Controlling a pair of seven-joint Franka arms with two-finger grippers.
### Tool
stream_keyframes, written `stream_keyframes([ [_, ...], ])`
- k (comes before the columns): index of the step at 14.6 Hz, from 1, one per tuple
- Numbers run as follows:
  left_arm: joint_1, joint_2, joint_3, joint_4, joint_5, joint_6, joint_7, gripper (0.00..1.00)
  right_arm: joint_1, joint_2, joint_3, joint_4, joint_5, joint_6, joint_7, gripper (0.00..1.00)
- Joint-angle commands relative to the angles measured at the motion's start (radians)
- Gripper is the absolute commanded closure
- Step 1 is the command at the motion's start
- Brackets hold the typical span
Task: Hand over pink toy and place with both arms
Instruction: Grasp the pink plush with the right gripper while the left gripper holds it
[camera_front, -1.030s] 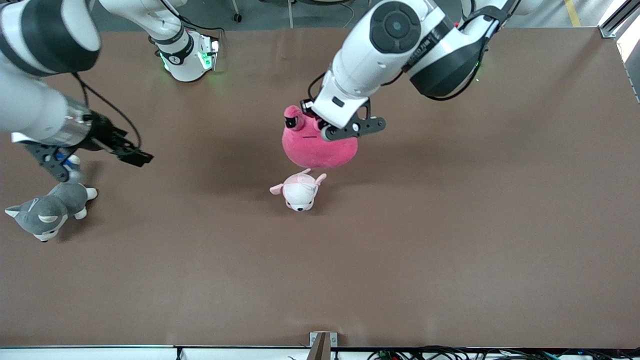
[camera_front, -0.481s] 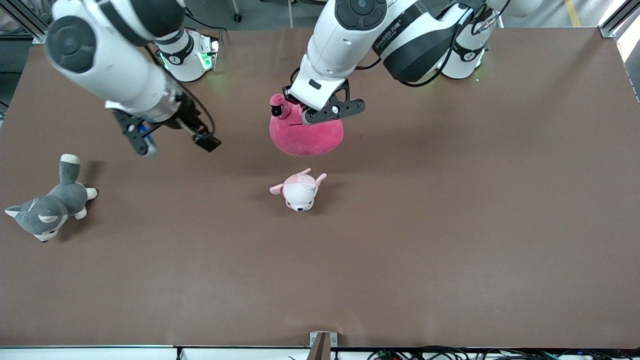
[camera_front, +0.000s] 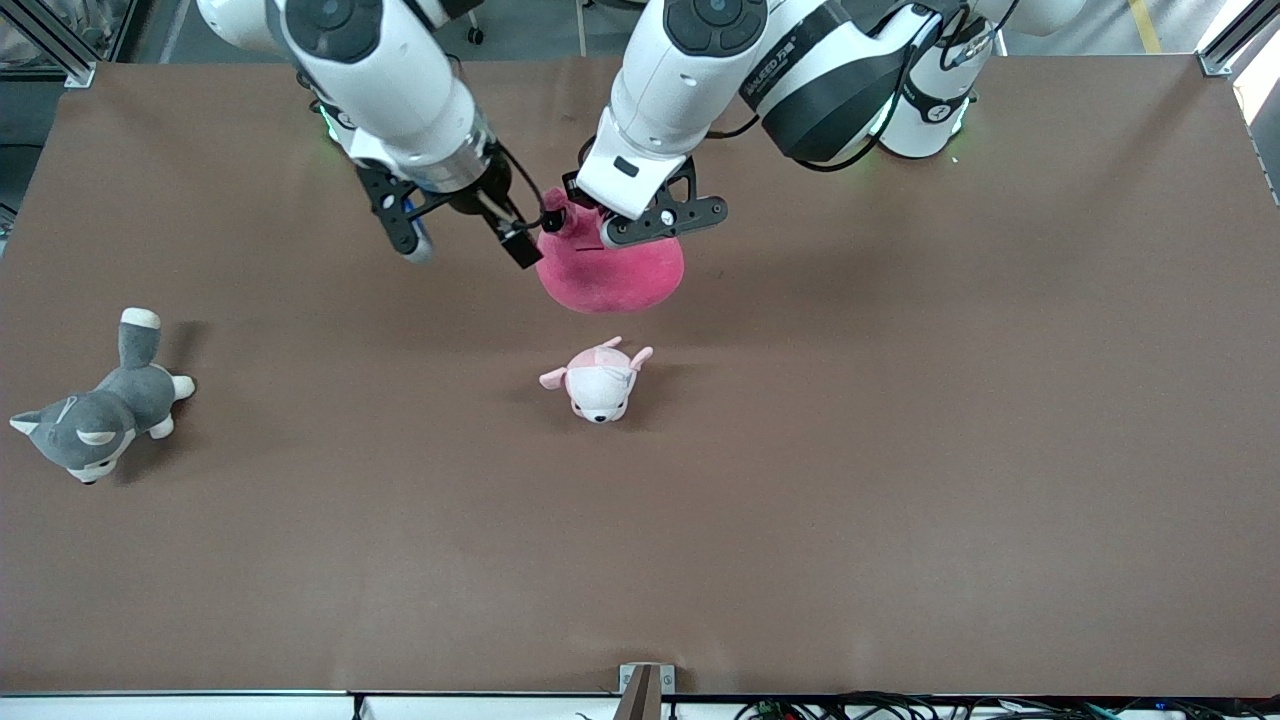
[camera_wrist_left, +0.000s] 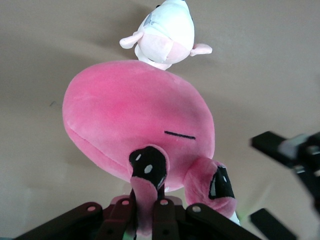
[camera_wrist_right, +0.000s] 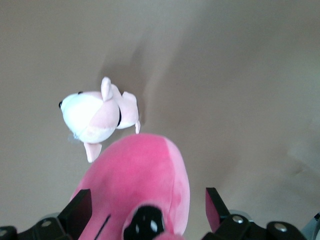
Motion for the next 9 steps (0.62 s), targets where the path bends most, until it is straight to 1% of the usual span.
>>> stream_keyframes([
  [1,-0.015,0.009,0.011,0.03,0.009,0.0,-0.019,1.0,0.039,-0.025,-0.012,-0.051,0.015,0.045,0.031,0.01],
  [3,-0.015,0.009,0.011,0.03,0.009,0.0,-0.017,1.0,0.059,-0.024,-0.012,-0.056,0.015,0.065,0.066,0.05],
  [4,-0.015,0.01,0.011,0.028,0.009,0.0,-0.019,1.0,0.065,-0.024,-0.012,-0.059,0.015,0.074,0.068,0.12],
  [5,-0.015,0.01,0.011,0.028,0.009,0.0,-0.017,1.0,0.065,-0.022,-0.012,-0.062,0.015,0.079,0.069,0.23],
  [7,-0.015,0.01,0.011,0.028,0.009,0.0,-0.017,1.0,0.064,-0.022,-0.011,-0.062,0.015,0.076,0.068,0.4],
  [8,-0.015,0.01,0.011,0.028,0.01,0.0,-0.017,1.0,0.064,-0.022,-0.011,-0.061,0.016,0.076,0.066,0.59],
  [9,-0.015,0.009,0.011,0.028,0.01,0.0,-0.017,1.0,0.062,-0.024,-0.011,-0.059,0.016,0.076,0.066,0.73],
])
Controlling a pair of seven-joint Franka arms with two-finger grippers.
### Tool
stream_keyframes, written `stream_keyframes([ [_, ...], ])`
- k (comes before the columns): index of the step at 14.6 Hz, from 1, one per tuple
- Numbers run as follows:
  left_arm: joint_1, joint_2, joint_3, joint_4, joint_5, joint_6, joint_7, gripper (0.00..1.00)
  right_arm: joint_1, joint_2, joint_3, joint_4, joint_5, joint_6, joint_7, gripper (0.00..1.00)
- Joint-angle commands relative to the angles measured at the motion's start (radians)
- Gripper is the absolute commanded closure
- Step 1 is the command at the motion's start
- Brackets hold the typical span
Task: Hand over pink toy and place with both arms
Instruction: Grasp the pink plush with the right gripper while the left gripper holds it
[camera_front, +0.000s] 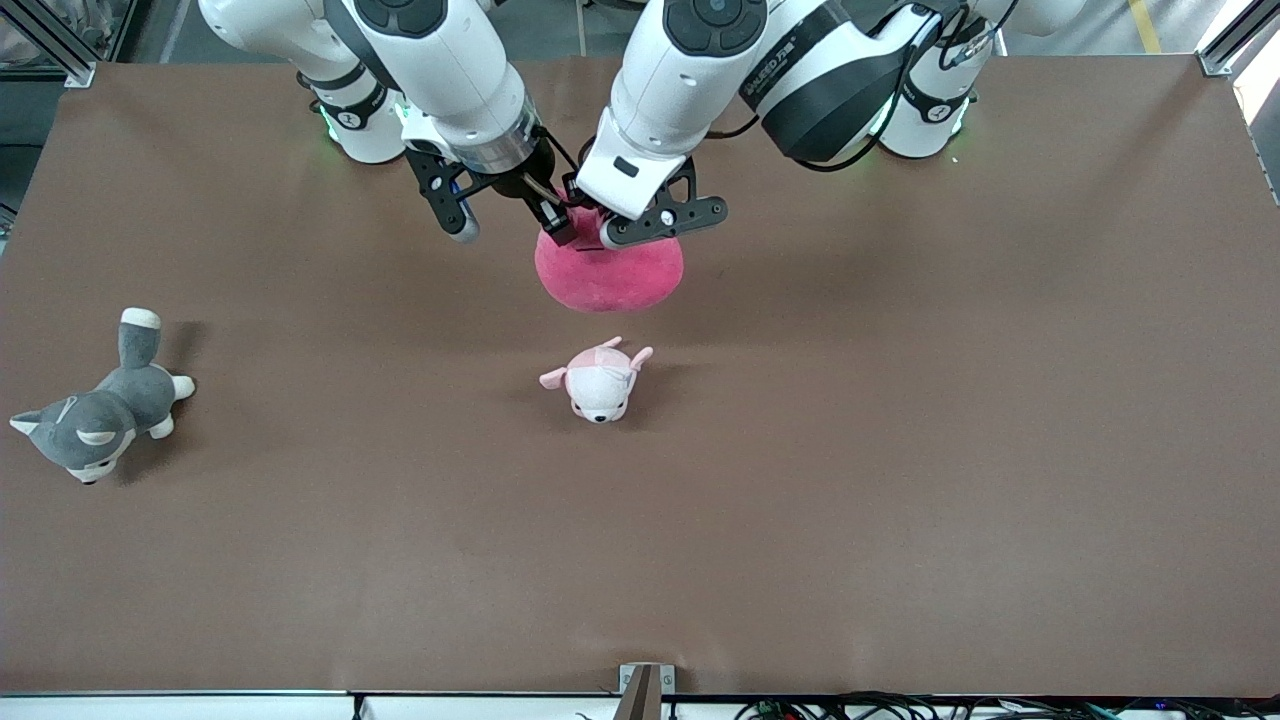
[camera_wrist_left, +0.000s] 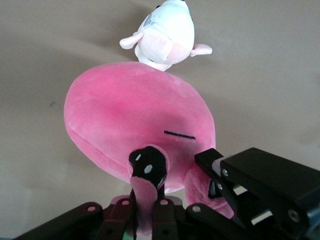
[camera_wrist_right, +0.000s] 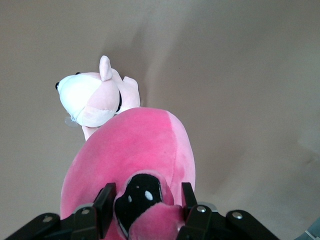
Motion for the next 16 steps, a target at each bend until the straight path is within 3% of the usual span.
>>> stream_keyframes([
  [1,-0.012,0.008,0.009,0.028,0.01,0.0,-0.017,1.0,0.007,-0.024,-0.009,-0.026,0.016,0.015,0.009,0.87],
  [2,-0.012,0.008,0.011,0.028,0.01,0.0,-0.017,1.0,0.007,-0.024,-0.01,-0.026,0.016,0.015,0.01,0.96],
  [3,-0.012,0.008,0.011,0.028,0.01,0.0,-0.017,1.0,0.007,-0.025,-0.01,-0.024,0.016,0.015,0.009,0.99],
  [8,-0.008,-0.001,0.011,0.028,0.01,-0.001,-0.019,0.98,0.007,-0.025,-0.012,-0.024,0.016,0.017,0.007,1.0],
  [10,-0.002,-0.004,0.011,0.026,0.01,-0.004,-0.02,0.91,0.007,-0.025,-0.012,-0.024,0.015,0.017,0.006,1.0],
  [11,0.001,-0.007,0.009,0.026,0.009,-0.009,-0.02,0.76,0.006,-0.025,-0.012,-0.024,0.015,0.017,0.003,1.0],
  [12,0.003,-0.009,0.011,0.025,0.009,-0.011,-0.025,0.31,0.004,-0.024,-0.012,-0.024,0.015,0.017,-0.002,1.0],
  [13,0.004,-0.029,0.012,0.02,0.012,-0.011,-0.031,0.0,0.001,-0.024,-0.012,-0.026,0.015,0.015,-0.007,1.0],
  [16,0.014,-0.098,0.014,0.014,0.013,-0.029,-0.027,0.0,-0.019,-0.027,-0.018,-0.027,0.013,0.006,-0.063,1.0],
])
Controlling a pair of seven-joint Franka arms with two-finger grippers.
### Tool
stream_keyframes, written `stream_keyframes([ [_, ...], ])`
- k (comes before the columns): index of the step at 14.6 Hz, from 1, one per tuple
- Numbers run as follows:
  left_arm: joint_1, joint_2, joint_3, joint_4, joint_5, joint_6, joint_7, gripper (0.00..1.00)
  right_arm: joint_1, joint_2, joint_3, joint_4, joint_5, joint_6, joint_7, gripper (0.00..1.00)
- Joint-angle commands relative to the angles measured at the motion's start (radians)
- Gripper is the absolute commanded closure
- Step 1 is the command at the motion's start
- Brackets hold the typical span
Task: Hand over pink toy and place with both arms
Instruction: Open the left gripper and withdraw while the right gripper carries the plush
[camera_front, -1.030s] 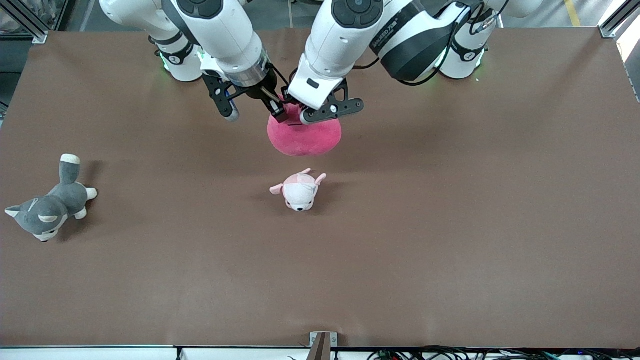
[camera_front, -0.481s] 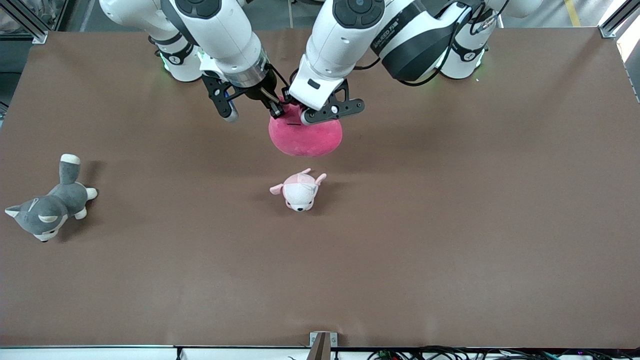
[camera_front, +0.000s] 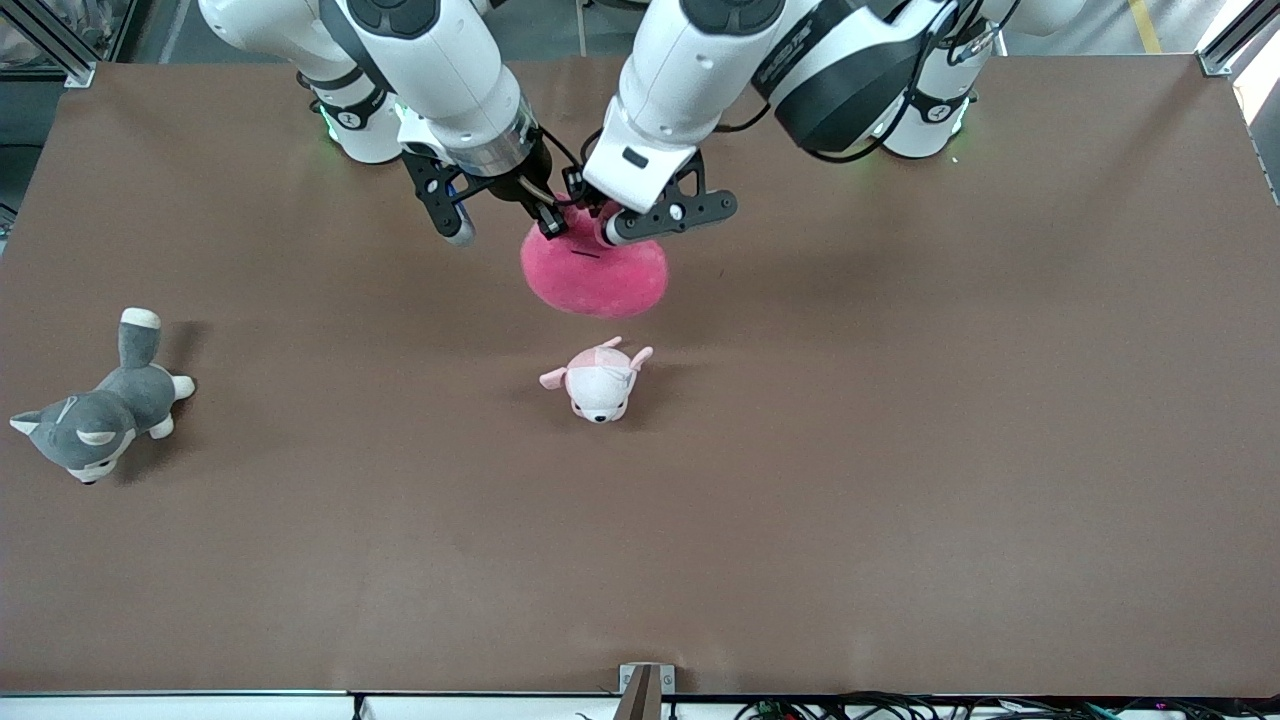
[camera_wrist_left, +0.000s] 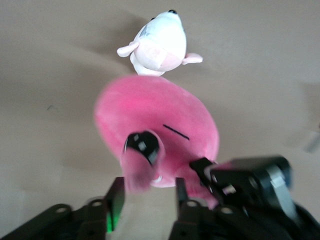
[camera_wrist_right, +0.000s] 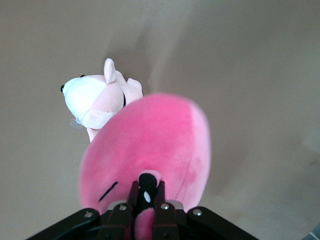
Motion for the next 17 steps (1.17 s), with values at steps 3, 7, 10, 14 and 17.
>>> stream_keyframes([
  [3,0.039,-0.122,0.005,-0.01,0.013,-0.119,0.0,0.0,-0.083,-0.035,-0.007,-0.029,0.013,-0.041,-0.148,1.0],
  [7,0.138,-0.2,0.005,-0.025,0.018,-0.277,0.148,0.0,-0.223,-0.038,-0.008,-0.075,0.013,-0.077,-0.331,0.99],
  [10,0.23,-0.234,0.004,-0.033,0.076,-0.38,0.292,0.0,-0.333,-0.051,-0.008,-0.174,0.013,-0.053,-0.487,0.99],
  [14,0.363,-0.277,0.002,-0.085,0.15,-0.446,0.515,0.0,-0.461,-0.056,-0.008,-0.275,0.009,0.012,-0.682,0.99],
  [17,0.509,-0.359,0.002,-0.194,0.154,-0.431,0.775,0.0,-0.547,-0.052,-0.008,-0.354,0.009,0.102,-0.834,0.99],
])
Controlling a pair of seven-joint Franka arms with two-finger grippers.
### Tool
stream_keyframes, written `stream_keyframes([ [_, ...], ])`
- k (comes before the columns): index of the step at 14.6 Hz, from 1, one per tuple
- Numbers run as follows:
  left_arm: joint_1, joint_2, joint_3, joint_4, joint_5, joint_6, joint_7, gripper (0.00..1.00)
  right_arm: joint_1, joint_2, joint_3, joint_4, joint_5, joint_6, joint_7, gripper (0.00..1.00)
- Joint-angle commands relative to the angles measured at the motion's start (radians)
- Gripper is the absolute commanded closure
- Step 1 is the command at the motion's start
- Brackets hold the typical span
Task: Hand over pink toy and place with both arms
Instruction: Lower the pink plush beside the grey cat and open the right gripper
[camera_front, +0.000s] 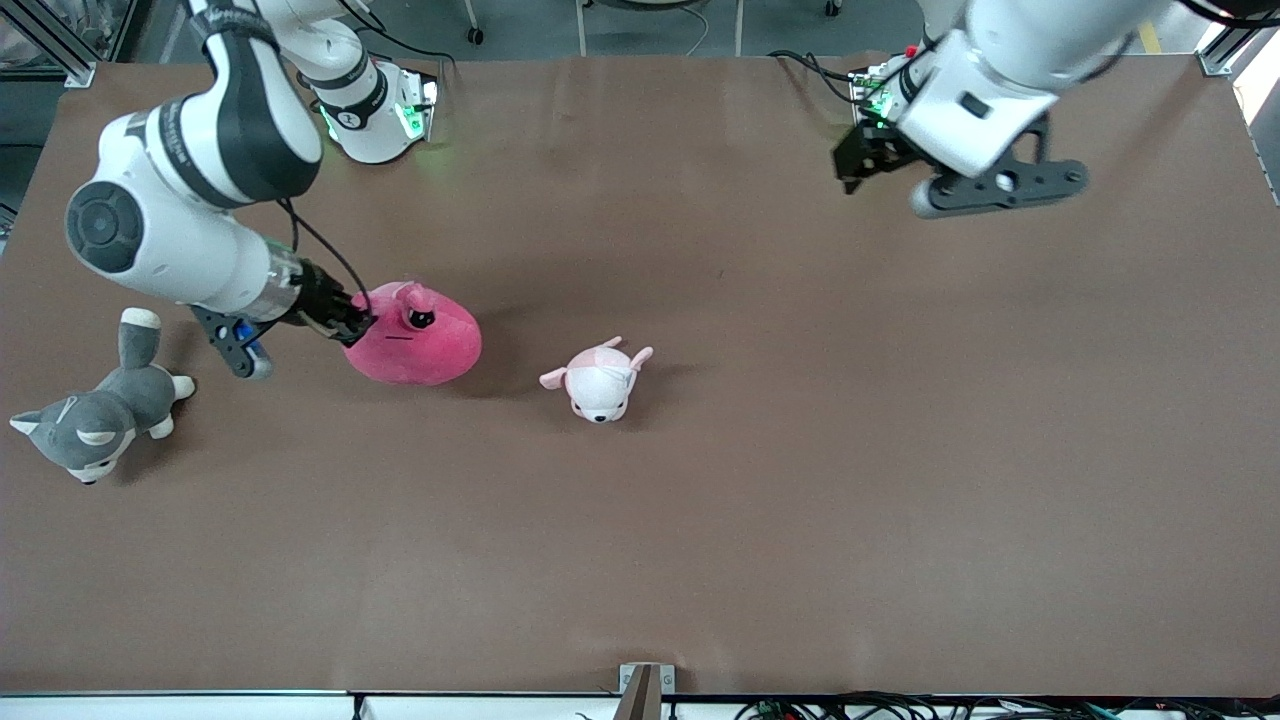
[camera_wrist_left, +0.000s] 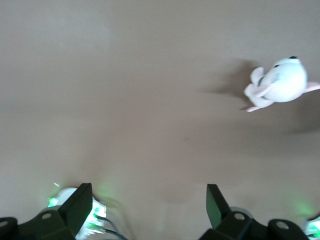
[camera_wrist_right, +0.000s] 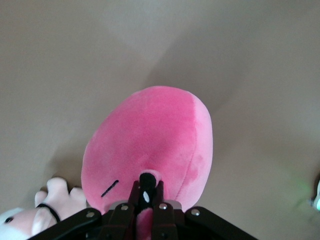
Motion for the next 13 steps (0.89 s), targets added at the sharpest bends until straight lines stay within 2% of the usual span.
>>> stream_keyframes([
  [1,0.114,-0.12,-0.009,-0.152,0.016,0.032,0.184,0.0,-0.088,-0.043,0.018,-0.107,0.009,0.084,-0.136,0.99],
  [6,0.252,-0.315,-0.009,-0.48,0.025,0.248,0.432,0.0,-0.211,0.024,0.018,-0.13,0.009,0.142,-0.327,0.98],
  [9,0.284,-0.277,-0.007,-0.476,0.06,0.267,0.439,0.0,-0.236,0.064,0.018,-0.128,0.009,0.166,-0.361,0.94],
  [10,0.297,-0.265,-0.007,-0.47,0.065,0.273,0.441,0.0,-0.239,0.078,0.018,-0.124,0.009,0.166,-0.362,0.86],
  [11,0.304,-0.243,-0.006,-0.459,0.066,0.276,0.441,0.0,-0.24,0.091,0.018,-0.116,0.009,0.167,-0.372,0.7],
  [13,0.315,-0.202,-0.007,-0.448,0.11,0.293,0.441,0.0,-0.248,0.102,0.018,-0.107,0.009,0.176,-0.431,0.0],
])
